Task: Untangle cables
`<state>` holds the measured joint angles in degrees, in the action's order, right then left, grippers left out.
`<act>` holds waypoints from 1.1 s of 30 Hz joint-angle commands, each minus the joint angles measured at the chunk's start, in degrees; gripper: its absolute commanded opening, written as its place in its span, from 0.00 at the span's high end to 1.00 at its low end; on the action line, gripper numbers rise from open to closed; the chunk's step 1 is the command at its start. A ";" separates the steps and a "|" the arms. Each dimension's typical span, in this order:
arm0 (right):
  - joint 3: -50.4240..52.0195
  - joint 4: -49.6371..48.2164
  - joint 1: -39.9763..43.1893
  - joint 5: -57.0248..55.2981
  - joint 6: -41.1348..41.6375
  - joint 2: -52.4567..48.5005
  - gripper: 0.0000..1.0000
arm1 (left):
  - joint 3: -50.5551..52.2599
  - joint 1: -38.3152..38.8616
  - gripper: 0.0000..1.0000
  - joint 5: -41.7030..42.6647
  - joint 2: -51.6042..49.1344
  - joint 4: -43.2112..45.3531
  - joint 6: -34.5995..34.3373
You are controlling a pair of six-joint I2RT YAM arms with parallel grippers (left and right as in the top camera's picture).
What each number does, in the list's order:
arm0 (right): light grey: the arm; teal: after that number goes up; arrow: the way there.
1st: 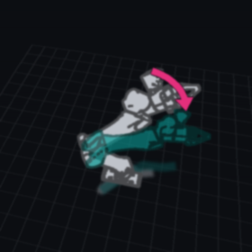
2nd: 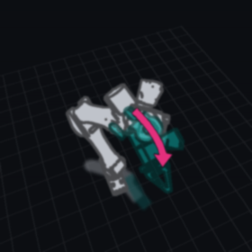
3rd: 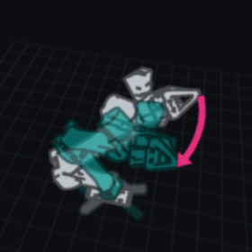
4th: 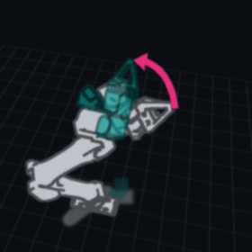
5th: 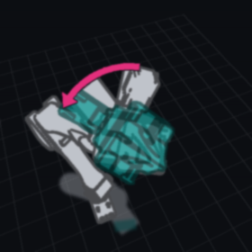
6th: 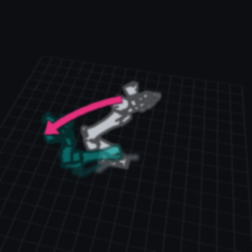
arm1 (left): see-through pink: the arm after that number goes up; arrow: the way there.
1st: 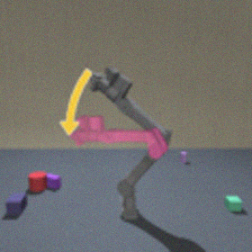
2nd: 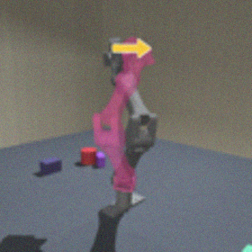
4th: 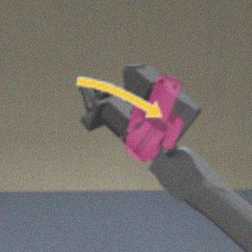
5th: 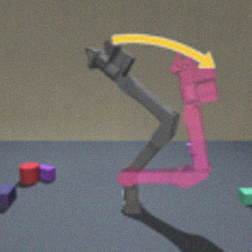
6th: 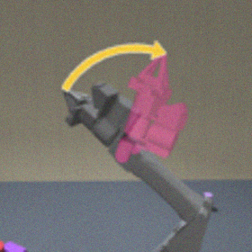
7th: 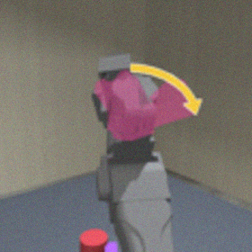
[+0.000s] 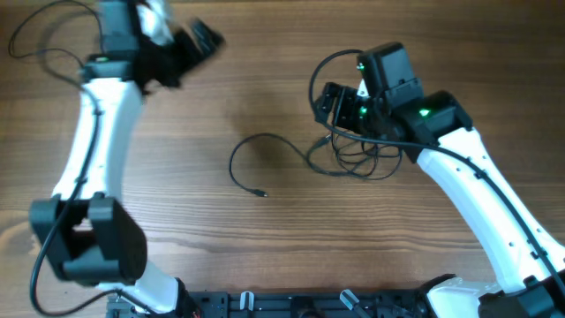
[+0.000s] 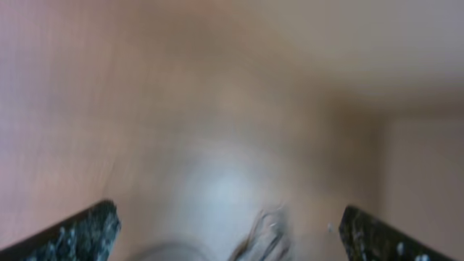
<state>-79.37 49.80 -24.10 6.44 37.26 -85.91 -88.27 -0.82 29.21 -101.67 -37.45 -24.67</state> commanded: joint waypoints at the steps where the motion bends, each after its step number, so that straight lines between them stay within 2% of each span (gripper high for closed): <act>1: -0.61 2.89 5.25 -2.32 0.66 -0.02 0.00 | 1.09 8.90 0.00 -14.99 -5.16 -9.42 5.27; 5: -0.61 8.07 11.87 -1.95 0.00 0.00 0.00 | 1.31 18.12 0.00 -15.85 -10.95 -10.38 11.78; 8: -0.48 12.83 13.90 -2.25 -3.06 -0.02 0.00 | 1.31 23.15 0.04 -15.82 -13.44 -8.24 12.28; 12: 3.02 17.92 13.90 -9.51 -1.01 -0.02 0.00 | 1.31 27.28 0.06 -20.15 -14.32 -6.47 12.26; 14: 8.41 16.94 13.88 -9.16 2.05 -0.02 0.00 | 1.31 27.61 0.05 -21.88 -14.67 -6.54 12.24; 18: 19.23 7.52 13.90 -5.31 2.14 -0.02 0.02 | 1.31 26.60 0.03 -21.84 -14.71 -6.51 12.00; 21: 24.17 0.17 13.90 -2.29 2.12 -0.02 0.13 | 1.31 24.98 0.03 -21.81 -14.71 -6.51 10.12; 23: 25.27 -2.25 13.90 -3.43 1.77 -0.02 0.27 | 1.31 23.23 0.03 -21.62 -14.71 -6.73 7.37; 26: 25.35 -2.71 13.90 -3.72 1.77 -0.02 0.35 | 1.31 21.29 0.03 -19.06 -14.71 -7.43 7.48; 29: 25.94 -4.20 13.90 -4.46 1.79 -0.22 0.60 | 1.31 20.17 0.01 -17.66 -14.71 -7.85 7.50; 30: 26.12 -4.85 13.88 -4.48 1.77 -0.35 0.76 | 1.31 20.17 0.00 -17.66 -14.71 -7.87 7.50; 31: 26.21 -5.64 13.88 -4.46 1.79 -0.48 0.96 | 1.31 20.20 0.00 -17.66 -14.71 -7.98 7.48; 33: 26.18 -7.54 13.88 -4.44 1.90 -0.48 0.96 | 1.31 20.20 0.00 -17.66 -14.71 -8.46 7.50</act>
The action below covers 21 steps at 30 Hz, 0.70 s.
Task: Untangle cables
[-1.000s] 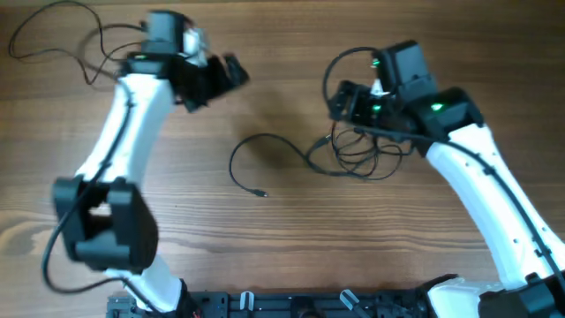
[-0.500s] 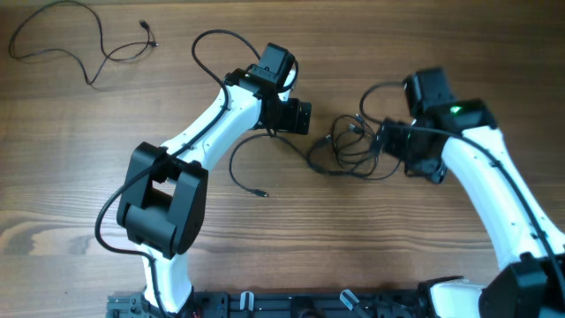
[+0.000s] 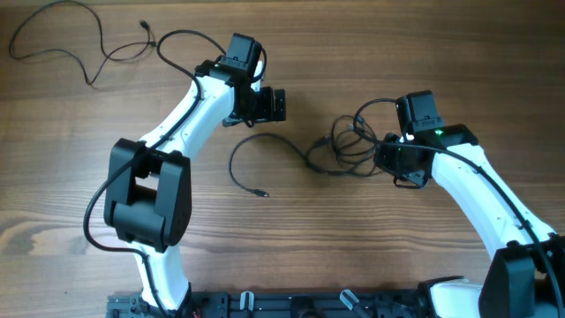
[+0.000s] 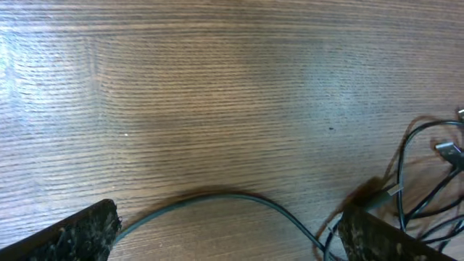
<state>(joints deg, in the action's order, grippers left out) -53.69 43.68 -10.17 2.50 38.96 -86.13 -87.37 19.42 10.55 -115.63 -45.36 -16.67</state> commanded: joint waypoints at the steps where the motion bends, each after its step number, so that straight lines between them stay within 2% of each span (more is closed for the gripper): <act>1: 0.48 -1.49 -0.04 -0.48 0.20 -0.26 0.96 | 0.42 -0.04 0.00 0.98 -0.74 -0.76 -0.50; 3: 0.33 -1.46 -0.02 -0.63 0.02 -0.26 0.96 | 0.42 -0.04 0.00 1.01 -0.74 -0.94 -0.50; 4: 0.33 -1.14 0.02 -1.40 0.02 -0.28 0.83 | 0.42 -0.04 0.00 0.98 -0.74 -0.90 -0.50; 5: 0.35 -0.57 0.02 -1.53 0.04 -0.28 0.96 | 0.42 -0.04 0.00 1.01 -0.74 -0.74 -0.52; 8: 0.04 -3.65 0.02 8.68 -4.61 0.33 0.96 | 0.42 -0.04 0.00 1.75 -0.74 -0.70 -0.50; 11: -4.79 -8.70 0.02 19.78 -6.21 5.22 0.96 | 0.42 -0.07 0.00 10.86 -0.74 0.13 -0.04; 13: -9.79 -13.94 0.02 26.18 -6.49 10.23 0.96 | 0.42 -0.11 0.02 20.09 -0.74 1.31 -0.02; 16: -19.19 -23.85 0.02 27.82 0.35 17.53 0.96 | 0.42 -0.11 0.05 34.45 -0.74 4.63 -0.07; 17: -21.11 -27.85 0.02 27.82 2.08 18.97 0.96 | 0.42 -0.11 0.05 36.87 -0.74 5.40 -0.09; 21: -22.75 -44.15 0.02 27.85 8.33 21.51 0.96 | 0.42 -0.11 0.08 37.40 -0.74 5.97 -0.07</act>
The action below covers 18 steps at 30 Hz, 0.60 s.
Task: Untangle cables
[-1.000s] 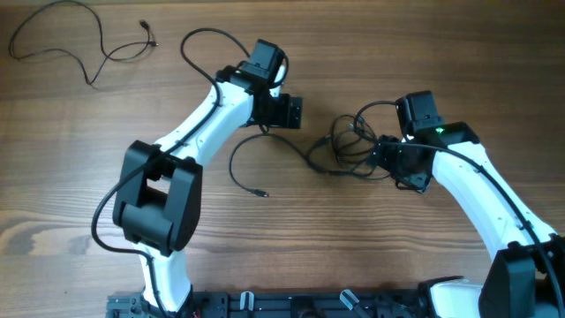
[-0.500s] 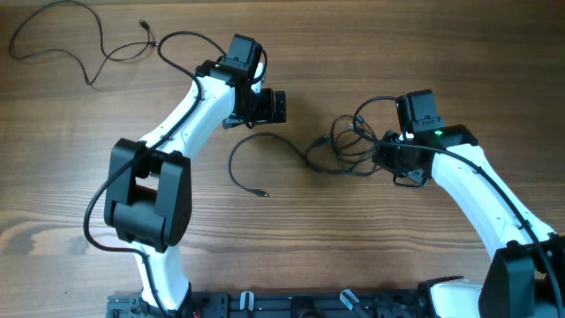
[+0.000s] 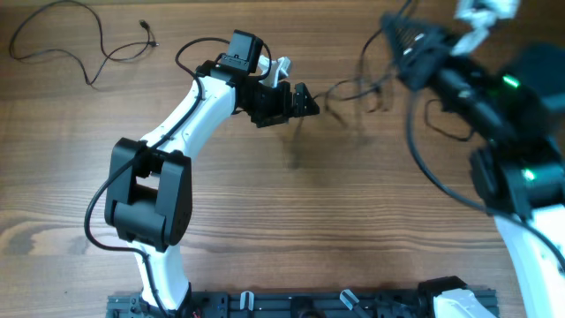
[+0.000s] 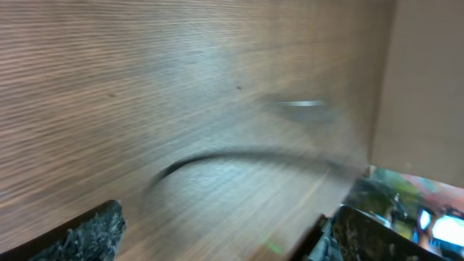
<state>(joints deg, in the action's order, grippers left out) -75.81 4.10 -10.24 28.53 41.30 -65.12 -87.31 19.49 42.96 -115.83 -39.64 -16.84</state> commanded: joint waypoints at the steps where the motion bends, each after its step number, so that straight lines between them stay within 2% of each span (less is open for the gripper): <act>1: -0.63 -7.45 0.09 2.10 7.80 0.50 0.96 | 0.35 -0.17 0.12 4.98 -0.55 0.24 0.09; 2: -0.63 -8.22 0.09 2.25 8.41 0.42 0.96 | 0.35 -0.17 0.17 5.01 -0.55 0.24 0.09; 4: -0.63 -6.03 0.09 2.10 8.20 -0.07 0.96 | 0.33 -0.17 0.19 6.58 -0.52 0.26 0.09; 8: -0.63 2.84 0.09 -4.00 6.43 -3.08 0.96 | 0.24 -2.99 0.19 30.91 0.39 5.11 0.07; 9: -0.61 3.93 0.09 -4.63 6.27 -4.72 0.96 | 0.24 -4.61 0.19 41.46 0.81 9.46 -0.90; 10: -0.63 3.26 0.09 -1.46 6.10 -6.16 0.96 | 0.24 -5.97 0.18 46.45 1.14 13.68 -4.92; 11: -0.63 1.88 0.09 3.63 5.49 -7.72 0.96 | 0.24 -7.23 0.23 46.36 1.33 17.03 -11.19; 15: -0.63 0.48 0.09 15.37 3.48 -11.34 0.96 | 0.24 -10.12 0.23 46.34 1.36 25.42 -20.57; 18: -0.63 0.48 0.07 22.88 -3.89 -12.20 0.96 | 0.24 -10.16 0.26 46.34 1.36 27.63 -28.22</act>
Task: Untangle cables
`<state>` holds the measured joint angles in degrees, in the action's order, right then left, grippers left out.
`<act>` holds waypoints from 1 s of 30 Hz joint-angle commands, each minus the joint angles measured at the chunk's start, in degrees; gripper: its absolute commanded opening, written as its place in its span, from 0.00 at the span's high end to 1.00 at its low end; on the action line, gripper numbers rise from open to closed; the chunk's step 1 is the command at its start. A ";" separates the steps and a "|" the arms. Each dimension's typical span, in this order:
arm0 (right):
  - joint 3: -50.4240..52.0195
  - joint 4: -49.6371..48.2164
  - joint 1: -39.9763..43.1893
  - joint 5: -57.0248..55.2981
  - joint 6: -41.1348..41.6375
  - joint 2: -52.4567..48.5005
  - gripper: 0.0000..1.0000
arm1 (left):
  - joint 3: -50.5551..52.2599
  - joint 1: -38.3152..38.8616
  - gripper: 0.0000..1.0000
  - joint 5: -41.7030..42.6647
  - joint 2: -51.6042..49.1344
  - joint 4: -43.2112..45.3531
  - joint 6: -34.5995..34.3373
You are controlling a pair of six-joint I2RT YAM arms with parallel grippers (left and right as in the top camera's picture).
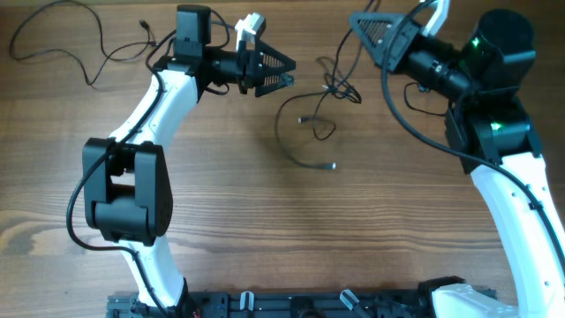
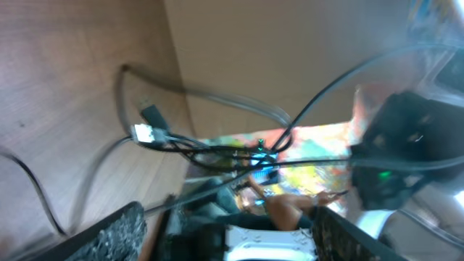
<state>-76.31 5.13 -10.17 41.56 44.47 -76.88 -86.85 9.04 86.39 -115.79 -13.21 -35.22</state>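
Note:
A tangle of thin black cables [image 1: 340, 84] hangs in the air between my two raised arms. One loop trails down to a plug end [image 1: 331, 165] near the table's middle. My right gripper [image 1: 364, 25] is high at the far side, fingers drawn together, with strands running up to it. To the left of the tangle, my left gripper [image 1: 284, 71] points at it with fingers spread and nothing between them. The left wrist view shows that gripper [image 2: 228, 239] wide open, with the strands and a USB plug [image 2: 145, 133] ahead of it, blurred.
A separate thin black cable [image 1: 62, 40] lies spread out at the table's far left corner. The wooden table [image 1: 265, 230] carries nothing else in view. Each arm's own black wiring loops beside it.
My left arm has lifted and drawn back to the left, and it now faces the tangle from a little farther off. The tangle's loop and plug end now reach down to the table's middle.
First my left gripper was up at the far left and my right gripper was at the tangle lying right of centre. Then the left gripper was low by the loose loop. Then the right arm had the tangle lifted far back, where it still hangs.

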 commanded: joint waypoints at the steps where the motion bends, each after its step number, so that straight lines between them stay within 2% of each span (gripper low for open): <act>1: -0.13 -0.37 0.00 12.55 -8.57 -0.44 0.96 | -0.22 0.50 0.28 2.51 1.31 2.01 -12.04; 2: -0.13 -0.33 -0.09 14.29 -8.76 -0.44 0.96 | -0.22 0.66 0.35 0.83 1.31 2.29 -14.97; 5: -0.13 0.87 -0.15 15.58 -9.97 -0.44 0.96 | -0.22 0.87 0.41 -4.52 1.31 2.29 -21.05; 8: -0.13 1.88 -1.27 16.61 -12.48 -0.44 0.96 | -0.22 1.70 0.40 -8.74 1.31 2.32 -26.80; 12: -0.13 1.75 -3.17 15.28 -13.09 -0.44 0.96 | -0.22 4.15 0.34 -11.13 1.31 2.29 -26.47; 14: -0.13 1.79 -3.17 15.06 -12.98 -0.44 0.96 | -0.22 5.86 0.22 -14.29 1.31 2.29 -26.25; 15: -0.13 1.79 -3.17 15.06 -12.98 -0.44 0.96 | -0.22 6.54 0.21 -16.35 1.31 2.29 -24.33; 17: -0.13 1.86 -3.17 15.08 -12.74 -0.44 0.96 | -0.22 7.28 0.20 -18.99 1.31 1.86 -22.45; 19: -0.13 1.88 -3.17 15.04 -12.79 -0.44 0.96 | -0.22 7.30 0.27 -18.62 1.31 1.84 -22.93; 21: -0.13 1.88 -3.15 13.94 -12.81 -0.44 0.96 | -0.22 7.13 0.28 -18.23 1.31 1.95 -23.67; 23: -0.13 1.90 -3.15 10.58 -13.44 -0.44 0.96 | -0.22 6.03 0.29 -22.25 1.31 2.80 -21.53; 24: -0.13 1.92 -3.15 8.37 -14.43 -0.44 0.96 | -0.22 4.66 0.27 -28.20 1.31 2.91 -18.49; 26: -0.13 2.36 -3.15 3.08 -14.40 -0.44 0.96 | -0.22 1.60 0.17 -31.15 1.31 3.41 -15.80; 28: -0.13 3.85 -3.15 -1.92 -14.47 -0.55 0.96 | -0.22 -1.62 0.10 -26.34 1.38 5.68 -15.69; 30: -0.13 4.42 -3.15 -3.15 -14.43 -0.85 0.96 | -0.22 -4.31 0.10 -21.33 1.38 9.09 -17.90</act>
<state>-76.31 9.37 -13.21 44.56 31.24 -77.14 -86.80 9.13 60.36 -115.79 -7.07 -53.76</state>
